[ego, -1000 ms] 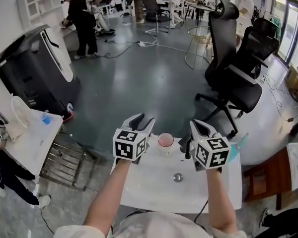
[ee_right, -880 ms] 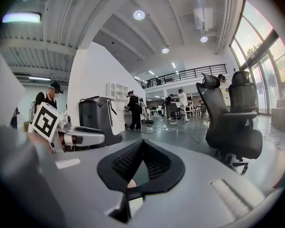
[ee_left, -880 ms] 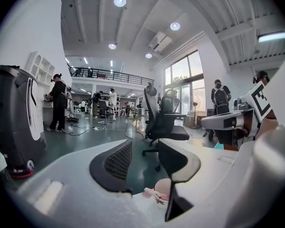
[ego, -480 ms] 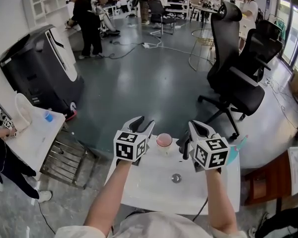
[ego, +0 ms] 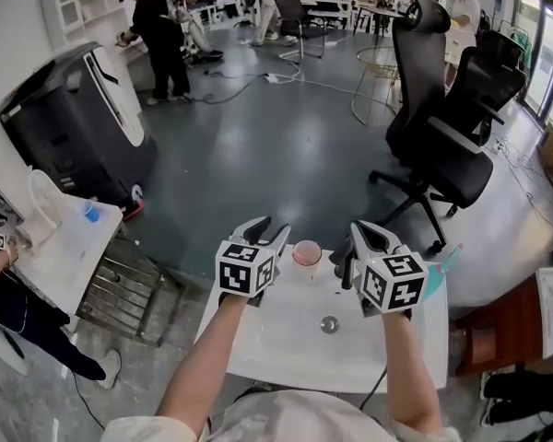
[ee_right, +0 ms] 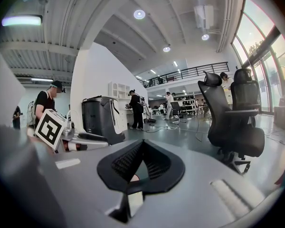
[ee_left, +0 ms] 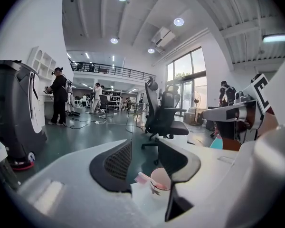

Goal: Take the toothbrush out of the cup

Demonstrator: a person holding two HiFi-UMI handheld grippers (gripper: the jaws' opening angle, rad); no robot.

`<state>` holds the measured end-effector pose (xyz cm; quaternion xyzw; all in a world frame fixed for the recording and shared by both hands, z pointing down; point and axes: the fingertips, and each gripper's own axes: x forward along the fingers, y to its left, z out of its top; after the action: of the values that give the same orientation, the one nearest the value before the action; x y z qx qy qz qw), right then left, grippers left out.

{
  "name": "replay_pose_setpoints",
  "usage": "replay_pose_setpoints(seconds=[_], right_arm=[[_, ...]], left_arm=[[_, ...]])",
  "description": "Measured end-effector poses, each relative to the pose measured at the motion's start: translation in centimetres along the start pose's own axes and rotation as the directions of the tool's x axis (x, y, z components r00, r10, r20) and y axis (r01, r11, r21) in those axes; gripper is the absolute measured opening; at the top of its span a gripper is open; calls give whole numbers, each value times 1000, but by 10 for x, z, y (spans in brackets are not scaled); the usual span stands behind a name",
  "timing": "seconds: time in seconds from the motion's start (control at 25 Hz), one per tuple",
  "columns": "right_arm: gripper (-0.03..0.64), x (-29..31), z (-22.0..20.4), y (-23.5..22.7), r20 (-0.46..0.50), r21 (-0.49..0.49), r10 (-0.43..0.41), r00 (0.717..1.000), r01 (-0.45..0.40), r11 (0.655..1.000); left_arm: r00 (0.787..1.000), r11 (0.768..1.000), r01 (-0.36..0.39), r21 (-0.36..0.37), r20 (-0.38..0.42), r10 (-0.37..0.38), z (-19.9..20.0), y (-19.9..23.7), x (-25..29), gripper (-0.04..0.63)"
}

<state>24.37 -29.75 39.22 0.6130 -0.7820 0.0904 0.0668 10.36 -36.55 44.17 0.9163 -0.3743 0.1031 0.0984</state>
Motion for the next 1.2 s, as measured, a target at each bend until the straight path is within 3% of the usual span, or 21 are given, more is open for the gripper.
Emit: replay_pose_setpoints(seconds=[0.8,1.2], right_arm=[[3,-6,-14,-3,-24,13,-17,1000,17,1000],[3,-10,-24,-8,-40,23,-28,999,29,999]], left_arm=[[994,997,10,-77,-112,-18,-57,0,13,179],[991,985,16,-172,-130,-39,-79,-3,24,179]])
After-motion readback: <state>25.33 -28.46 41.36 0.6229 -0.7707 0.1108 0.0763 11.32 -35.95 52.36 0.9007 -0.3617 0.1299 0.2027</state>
